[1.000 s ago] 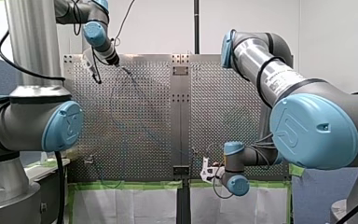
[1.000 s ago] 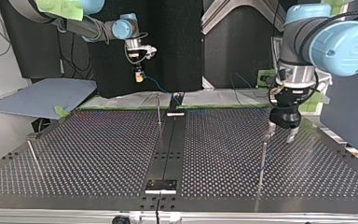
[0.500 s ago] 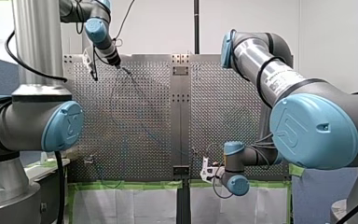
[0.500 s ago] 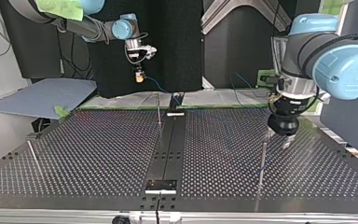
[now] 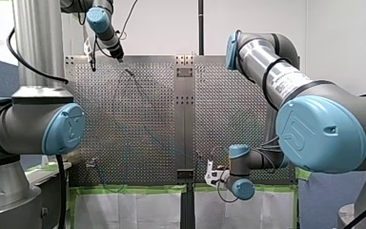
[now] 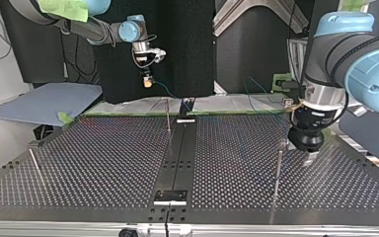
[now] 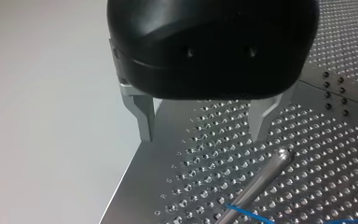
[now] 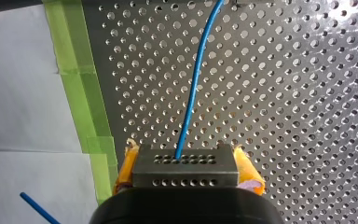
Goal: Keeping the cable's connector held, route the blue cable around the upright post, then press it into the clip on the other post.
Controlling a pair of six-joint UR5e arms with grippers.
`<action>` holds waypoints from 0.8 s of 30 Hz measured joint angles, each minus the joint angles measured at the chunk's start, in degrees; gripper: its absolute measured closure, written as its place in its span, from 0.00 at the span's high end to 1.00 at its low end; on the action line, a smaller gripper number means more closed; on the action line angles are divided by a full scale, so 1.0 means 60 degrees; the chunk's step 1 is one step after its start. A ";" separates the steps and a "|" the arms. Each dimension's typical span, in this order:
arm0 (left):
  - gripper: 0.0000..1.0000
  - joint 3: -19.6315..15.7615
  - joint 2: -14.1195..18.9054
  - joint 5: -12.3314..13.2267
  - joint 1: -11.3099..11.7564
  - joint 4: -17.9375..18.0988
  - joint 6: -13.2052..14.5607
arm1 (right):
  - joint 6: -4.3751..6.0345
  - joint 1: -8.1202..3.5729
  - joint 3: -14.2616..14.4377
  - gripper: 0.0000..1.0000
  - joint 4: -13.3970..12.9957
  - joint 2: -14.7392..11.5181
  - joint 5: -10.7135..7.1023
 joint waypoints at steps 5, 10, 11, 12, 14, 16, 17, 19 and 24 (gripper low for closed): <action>1.00 0.0004 -0.0088 -0.0085 -0.0022 -0.0106 0.0423 | 0.0000 0.0000 -0.0013 0.00 0.0024 0.0000 -0.0011; 1.00 0.0006 -0.0322 -0.0156 -0.0073 -0.0351 0.0848 | 0.0000 -0.0002 -0.0014 0.00 0.0038 0.0000 -0.0020; 1.00 0.0006 -0.0344 -0.0165 -0.0081 -0.0376 0.0953 | 0.0000 -0.0001 -0.0014 0.00 0.0042 0.0001 -0.0023; 1.00 0.0006 -0.0355 -0.0170 -0.0085 -0.0389 0.1028 | 0.0000 -0.0001 -0.0013 0.00 0.0043 0.0000 -0.0024; 1.00 0.0006 -0.0372 -0.0175 -0.0089 -0.0405 0.1211 | 0.0000 -0.0002 -0.0013 0.00 0.0046 0.0000 -0.0026; 1.00 0.0007 -0.0376 -0.0176 -0.0094 -0.0410 0.1338 | 0.0000 -0.0001 -0.0012 0.00 0.0050 0.0000 -0.0027; 1.00 0.0007 -0.0376 -0.0176 -0.0099 -0.0412 0.1391 | 0.0000 -0.0001 -0.0013 0.00 0.0054 0.0000 -0.0027; 1.00 0.0006 -0.0376 -0.0175 -0.0103 -0.0413 0.1436 | 0.0000 -0.0001 -0.0012 0.00 0.0058 0.0000 -0.0027; 1.00 0.0006 -0.0379 -0.0177 -0.0111 -0.0407 0.1469 | 0.0000 0.0002 -0.0015 0.00 0.0062 0.0000 -0.0035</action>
